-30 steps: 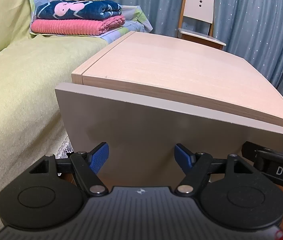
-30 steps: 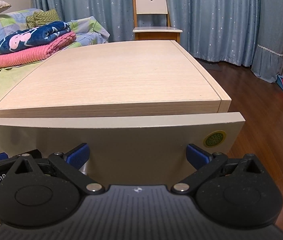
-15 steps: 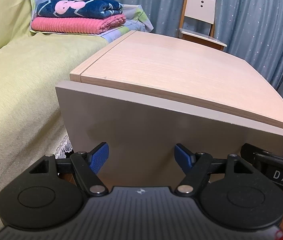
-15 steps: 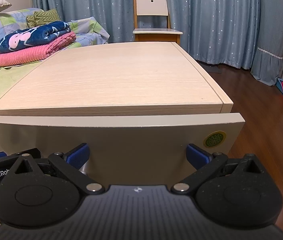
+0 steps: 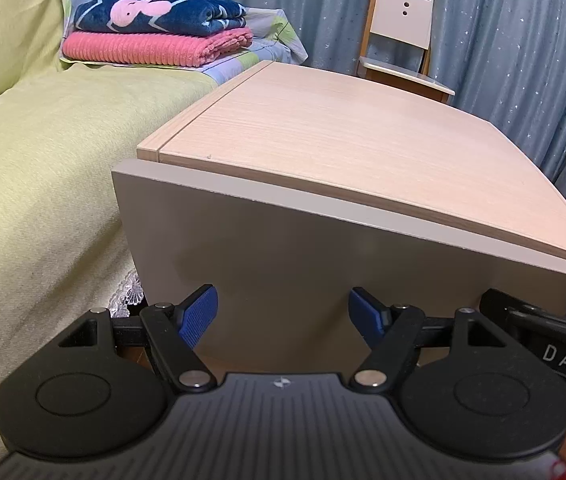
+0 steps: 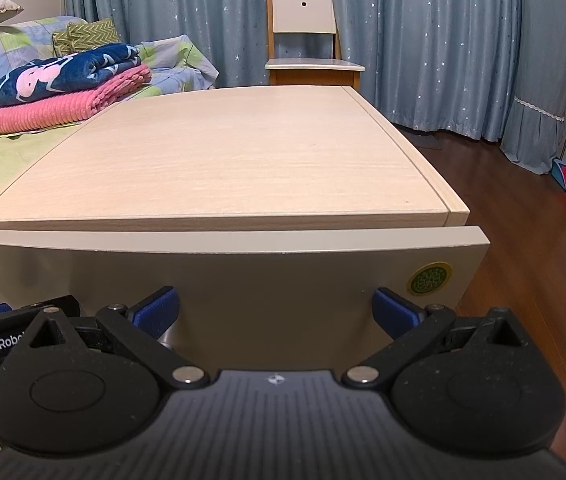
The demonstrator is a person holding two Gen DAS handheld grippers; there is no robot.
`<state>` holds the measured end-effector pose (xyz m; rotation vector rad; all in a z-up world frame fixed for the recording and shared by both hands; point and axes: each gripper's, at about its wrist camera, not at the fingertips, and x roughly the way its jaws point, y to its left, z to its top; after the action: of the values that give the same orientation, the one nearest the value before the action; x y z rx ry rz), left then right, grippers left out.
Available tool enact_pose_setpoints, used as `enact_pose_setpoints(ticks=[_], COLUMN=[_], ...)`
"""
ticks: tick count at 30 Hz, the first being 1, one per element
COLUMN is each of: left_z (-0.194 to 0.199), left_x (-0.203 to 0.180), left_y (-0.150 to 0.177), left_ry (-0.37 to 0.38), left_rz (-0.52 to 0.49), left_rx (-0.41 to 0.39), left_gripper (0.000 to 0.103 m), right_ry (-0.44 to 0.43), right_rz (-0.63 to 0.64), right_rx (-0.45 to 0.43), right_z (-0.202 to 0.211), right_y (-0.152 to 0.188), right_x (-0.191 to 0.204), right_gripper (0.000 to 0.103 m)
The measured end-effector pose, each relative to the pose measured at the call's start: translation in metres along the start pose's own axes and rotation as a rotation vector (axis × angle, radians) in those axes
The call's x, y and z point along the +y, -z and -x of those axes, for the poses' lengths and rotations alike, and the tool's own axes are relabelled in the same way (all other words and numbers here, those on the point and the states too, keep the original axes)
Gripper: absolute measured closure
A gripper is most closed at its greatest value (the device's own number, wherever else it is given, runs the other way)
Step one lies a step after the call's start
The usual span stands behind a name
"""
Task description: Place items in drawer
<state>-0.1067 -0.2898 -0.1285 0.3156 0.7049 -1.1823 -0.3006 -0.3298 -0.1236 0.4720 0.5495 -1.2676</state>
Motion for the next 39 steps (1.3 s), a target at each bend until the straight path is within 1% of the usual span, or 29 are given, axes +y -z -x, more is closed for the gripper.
enact_pose_setpoints(ticks=[15,27,36,39], left_z=[-0.006,-0.007,-0.011,-0.006], left_x=[-0.003,-0.004,-0.002,0.000], left_y=[-0.001,-0.004,-0.006,-0.005], left_ry=[-0.003,0.004,0.027,0.030], left_rz=[0.012,-0.008,-0.016,0.012], left_rx=[-0.004,-0.007,0.008,-0.006], left_gripper=[0.029,0.029,0.030,0.032], right_ry=[0.001,0.004,-0.002,-0.019], right_rz=[-0.001,-0.001,-0.002,-0.020], right_rx=[-0.010,-0.025,-0.004,0.012], right_z=[-0.006,-0.007,-0.008,-0.005], right_y=[-0.002,-0.003,-0.007,-0.010], right_x=[0.000,0.002,0.001,-0.004], right_gripper=[0.001,0.001,0.000,0.001])
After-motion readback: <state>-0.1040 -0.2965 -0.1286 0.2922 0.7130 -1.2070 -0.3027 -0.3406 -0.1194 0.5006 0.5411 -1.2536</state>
